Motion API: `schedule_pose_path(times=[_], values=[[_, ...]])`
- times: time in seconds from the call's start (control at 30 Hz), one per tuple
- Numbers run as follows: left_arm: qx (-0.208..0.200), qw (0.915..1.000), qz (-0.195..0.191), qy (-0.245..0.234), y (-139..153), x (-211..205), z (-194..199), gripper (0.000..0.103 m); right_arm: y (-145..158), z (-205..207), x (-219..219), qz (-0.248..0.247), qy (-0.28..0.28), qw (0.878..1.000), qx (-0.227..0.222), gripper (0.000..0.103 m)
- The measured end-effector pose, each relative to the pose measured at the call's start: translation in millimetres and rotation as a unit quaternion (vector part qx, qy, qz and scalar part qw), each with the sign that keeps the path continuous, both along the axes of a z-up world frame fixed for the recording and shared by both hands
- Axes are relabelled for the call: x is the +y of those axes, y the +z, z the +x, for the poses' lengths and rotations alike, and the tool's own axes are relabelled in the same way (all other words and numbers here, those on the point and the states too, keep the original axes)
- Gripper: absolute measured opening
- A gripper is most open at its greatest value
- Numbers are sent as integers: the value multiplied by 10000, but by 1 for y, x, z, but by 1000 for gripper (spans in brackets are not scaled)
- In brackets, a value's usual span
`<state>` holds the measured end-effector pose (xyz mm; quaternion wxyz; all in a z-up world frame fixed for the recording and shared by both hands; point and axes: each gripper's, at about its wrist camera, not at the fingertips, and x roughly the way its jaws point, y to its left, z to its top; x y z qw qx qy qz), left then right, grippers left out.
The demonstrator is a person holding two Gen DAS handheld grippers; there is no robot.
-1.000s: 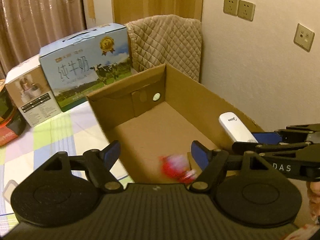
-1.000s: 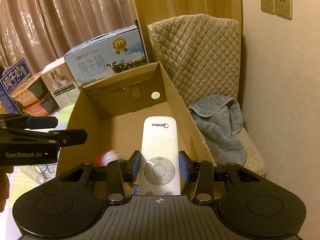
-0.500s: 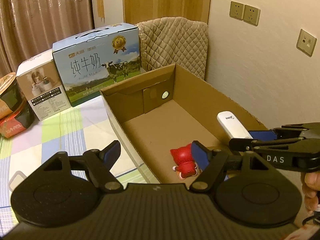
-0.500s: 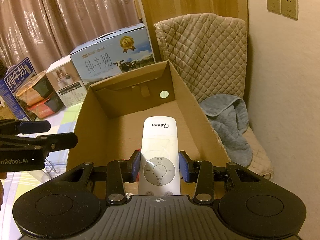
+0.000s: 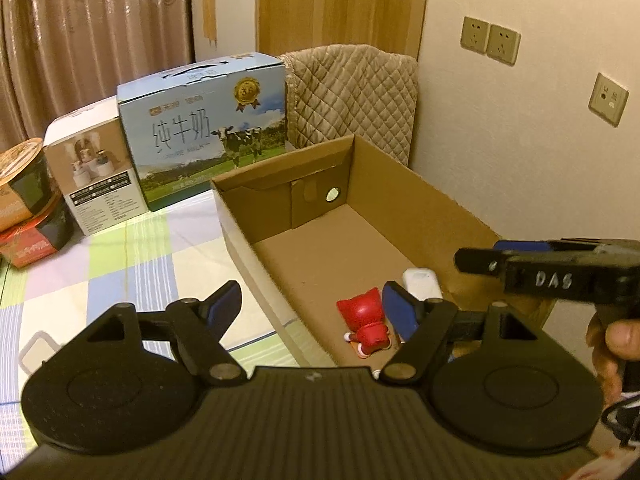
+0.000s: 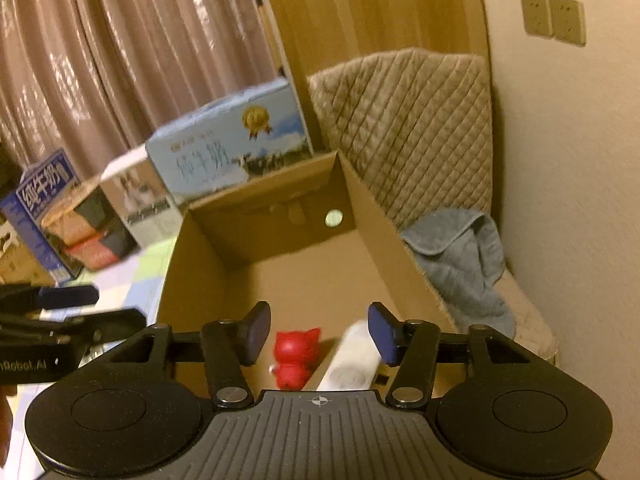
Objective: Organize rigid objects
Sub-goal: 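Open the left tool to drop the figure while the right tool releases the remote, then move both tools back from the box toward the remaining objects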
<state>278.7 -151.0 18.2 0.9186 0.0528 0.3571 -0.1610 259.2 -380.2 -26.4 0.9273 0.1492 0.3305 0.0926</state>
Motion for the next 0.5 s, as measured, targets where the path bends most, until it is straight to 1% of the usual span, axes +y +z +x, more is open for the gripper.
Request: schedule_pose_path(times=[0.13, 0.43, 0.5], values=[[-26, 9999, -53, 131, 4, 12, -11, 75, 9, -8, -6, 177, -128, 9998, -47, 54], [-77, 9991, -159, 384, 17, 39, -47, 76, 24, -38, 11, 36, -31, 10000, -43, 55], [-90, 9987, -197, 452, 21, 45, -57, 79, 28, -46, 17, 10, 11, 10000, -41, 55]])
